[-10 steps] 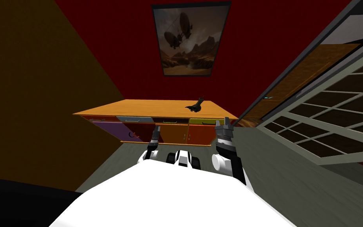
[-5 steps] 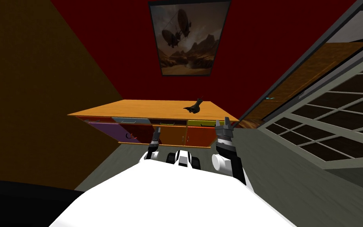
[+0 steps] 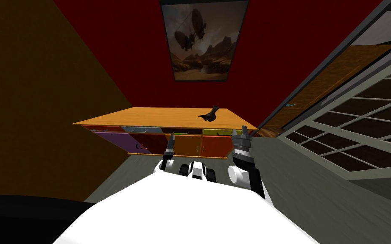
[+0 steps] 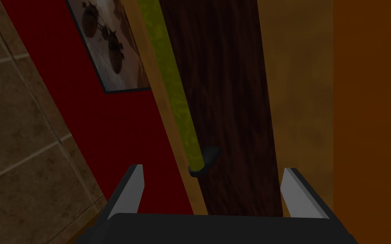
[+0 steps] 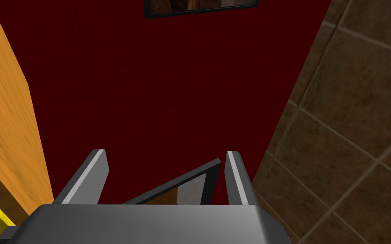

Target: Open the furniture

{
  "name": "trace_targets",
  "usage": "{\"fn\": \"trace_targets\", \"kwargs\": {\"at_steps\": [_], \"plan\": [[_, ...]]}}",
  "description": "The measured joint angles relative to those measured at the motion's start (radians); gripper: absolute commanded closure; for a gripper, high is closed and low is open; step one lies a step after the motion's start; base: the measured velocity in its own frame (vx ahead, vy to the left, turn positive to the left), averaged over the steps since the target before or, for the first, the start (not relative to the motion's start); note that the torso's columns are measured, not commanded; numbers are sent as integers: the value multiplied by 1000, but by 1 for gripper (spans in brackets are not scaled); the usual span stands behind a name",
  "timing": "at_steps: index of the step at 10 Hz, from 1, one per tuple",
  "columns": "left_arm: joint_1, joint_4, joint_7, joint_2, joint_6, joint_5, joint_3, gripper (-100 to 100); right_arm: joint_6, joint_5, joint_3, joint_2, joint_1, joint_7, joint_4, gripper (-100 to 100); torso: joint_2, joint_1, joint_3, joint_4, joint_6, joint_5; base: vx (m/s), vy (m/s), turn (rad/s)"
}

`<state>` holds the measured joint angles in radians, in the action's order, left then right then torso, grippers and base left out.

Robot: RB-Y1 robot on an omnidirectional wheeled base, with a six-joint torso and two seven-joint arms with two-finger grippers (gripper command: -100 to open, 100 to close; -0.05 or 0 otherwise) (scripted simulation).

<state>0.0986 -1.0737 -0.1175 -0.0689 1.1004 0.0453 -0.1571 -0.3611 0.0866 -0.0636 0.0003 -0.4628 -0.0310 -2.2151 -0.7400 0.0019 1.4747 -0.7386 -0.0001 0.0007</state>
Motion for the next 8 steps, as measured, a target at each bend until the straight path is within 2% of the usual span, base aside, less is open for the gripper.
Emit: {"fn": "trace_targets", "kwargs": {"at_steps": [3,4,6,8], "plan": [[-51,-4,-43,34,-46,6,3,-100,0,0,0,0,0,0,0,0,3,-2,2,1,0,-1,-45,57,-17],[-52,-5,-46,35,-51,6,3,100,0,0,0,0,0,0,0,0,4,-4,2,1,0,-1,38,-57,29],[-20,10,-21,14,-12,2,1,100,0,0,0,0,0,0,0,0,6,-7,4,2,0,-2,65,-95,33],[33,-5,15,-12,23,-1,1,100,0,0,0,0,0,0,0,0,3,-2,2,1,0,-1,72,-80,26]]}}
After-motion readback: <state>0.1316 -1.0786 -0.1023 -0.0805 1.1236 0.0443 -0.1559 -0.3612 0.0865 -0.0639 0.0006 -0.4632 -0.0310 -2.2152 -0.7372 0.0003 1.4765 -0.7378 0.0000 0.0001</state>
